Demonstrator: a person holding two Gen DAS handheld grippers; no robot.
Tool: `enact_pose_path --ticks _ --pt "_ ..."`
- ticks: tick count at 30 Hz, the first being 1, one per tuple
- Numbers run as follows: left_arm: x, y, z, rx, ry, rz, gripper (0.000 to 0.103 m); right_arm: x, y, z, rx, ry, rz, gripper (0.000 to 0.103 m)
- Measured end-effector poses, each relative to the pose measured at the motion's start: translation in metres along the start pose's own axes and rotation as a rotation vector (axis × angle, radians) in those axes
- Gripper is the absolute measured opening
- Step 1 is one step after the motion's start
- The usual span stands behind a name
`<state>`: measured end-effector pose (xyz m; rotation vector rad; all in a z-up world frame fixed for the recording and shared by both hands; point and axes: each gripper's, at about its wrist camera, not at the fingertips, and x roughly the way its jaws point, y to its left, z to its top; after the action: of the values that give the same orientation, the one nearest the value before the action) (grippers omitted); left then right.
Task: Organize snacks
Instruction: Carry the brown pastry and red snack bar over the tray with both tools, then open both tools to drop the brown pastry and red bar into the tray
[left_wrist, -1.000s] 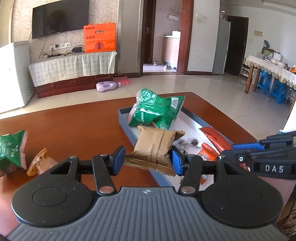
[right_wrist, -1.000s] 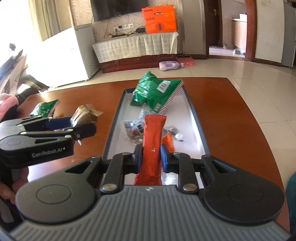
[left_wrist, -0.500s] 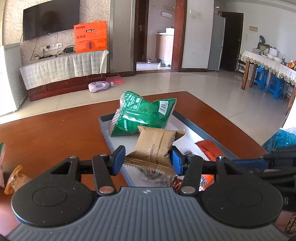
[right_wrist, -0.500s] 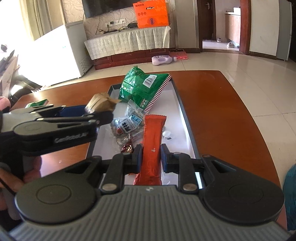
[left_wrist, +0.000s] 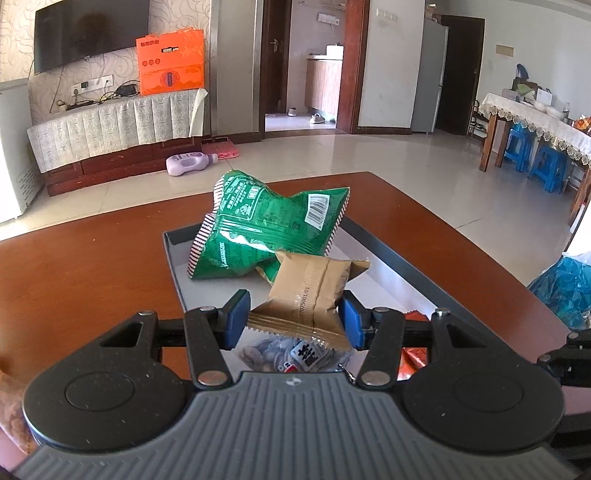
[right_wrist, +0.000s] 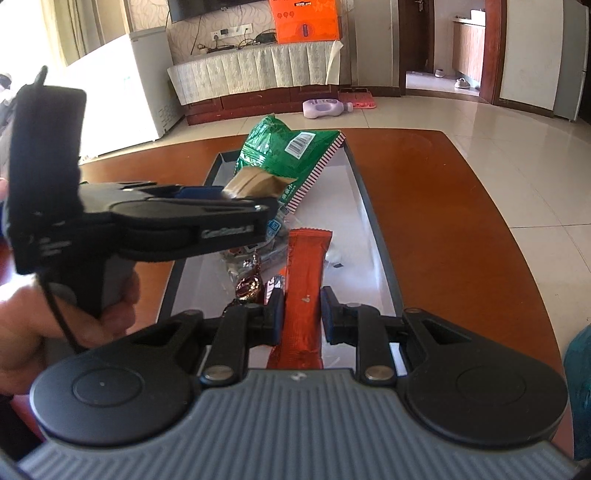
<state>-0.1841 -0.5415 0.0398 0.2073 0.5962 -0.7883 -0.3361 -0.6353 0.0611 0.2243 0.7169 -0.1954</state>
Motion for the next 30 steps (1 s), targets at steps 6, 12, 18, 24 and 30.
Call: enact_pose_path --ticks 6,12,18,24,30 --pt "0.008 0.002 -0.001 -0.001 -0.001 0.004 0.059 0.004 0.001 0.000 0.002 0.003 -0.005 0.024" --pt "0.010 0.003 -0.004 0.000 0.001 0.001 0.059 0.008 0.006 0.000 -0.008 0.004 -0.033 0.024" --pt "0.004 0.001 -0.005 0.012 -0.009 -0.025 0.077 0.011 0.017 0.001 -0.041 0.007 -0.075 0.024" --pt "-0.006 -0.002 -0.007 0.043 -0.027 -0.047 0.086 0.016 0.022 0.003 -0.030 0.011 -0.098 0.025" --pt "-0.029 0.006 -0.002 0.024 -0.050 -0.061 0.088 0.018 0.022 0.004 -0.019 -0.001 -0.116 0.033"
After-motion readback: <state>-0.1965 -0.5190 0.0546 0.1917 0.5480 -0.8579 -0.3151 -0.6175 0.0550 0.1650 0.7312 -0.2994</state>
